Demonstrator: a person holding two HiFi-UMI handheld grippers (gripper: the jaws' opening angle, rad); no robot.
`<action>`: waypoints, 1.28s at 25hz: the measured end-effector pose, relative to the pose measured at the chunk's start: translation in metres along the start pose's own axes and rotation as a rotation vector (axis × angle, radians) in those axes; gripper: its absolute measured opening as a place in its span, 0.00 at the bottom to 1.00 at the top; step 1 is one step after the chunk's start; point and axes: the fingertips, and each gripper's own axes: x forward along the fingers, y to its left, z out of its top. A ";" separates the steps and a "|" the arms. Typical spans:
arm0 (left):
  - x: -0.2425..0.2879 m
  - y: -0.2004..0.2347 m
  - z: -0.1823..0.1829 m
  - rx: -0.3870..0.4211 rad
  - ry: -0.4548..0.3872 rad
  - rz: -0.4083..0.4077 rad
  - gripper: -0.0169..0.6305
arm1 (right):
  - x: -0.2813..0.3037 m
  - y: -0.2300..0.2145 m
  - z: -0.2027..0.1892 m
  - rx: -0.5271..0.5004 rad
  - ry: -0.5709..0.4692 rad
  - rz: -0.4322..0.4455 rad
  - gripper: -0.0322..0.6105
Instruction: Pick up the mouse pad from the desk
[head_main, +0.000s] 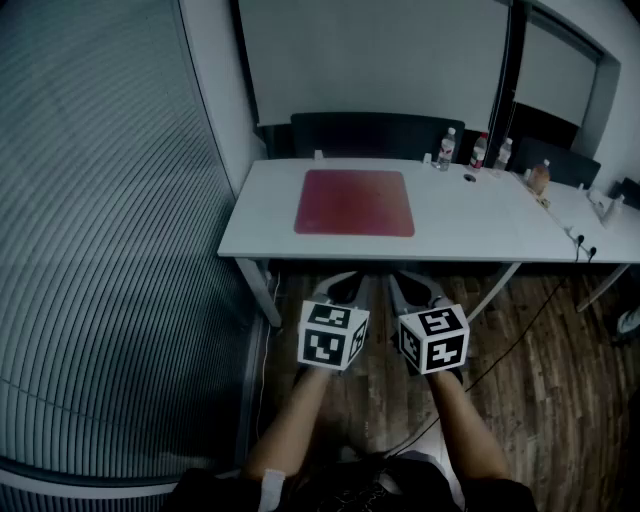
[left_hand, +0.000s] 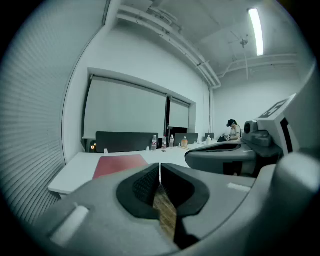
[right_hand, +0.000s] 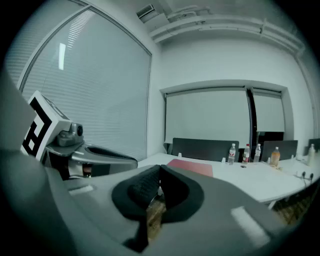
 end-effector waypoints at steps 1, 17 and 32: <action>0.000 0.001 -0.001 0.002 0.000 -0.001 0.05 | 0.001 0.001 -0.002 0.002 0.000 -0.002 0.05; 0.010 -0.005 0.001 0.015 0.002 -0.018 0.05 | -0.004 -0.010 -0.005 0.030 -0.023 -0.044 0.05; 0.080 0.037 0.009 0.035 0.024 0.025 0.05 | 0.071 -0.052 -0.007 0.071 -0.033 0.007 0.05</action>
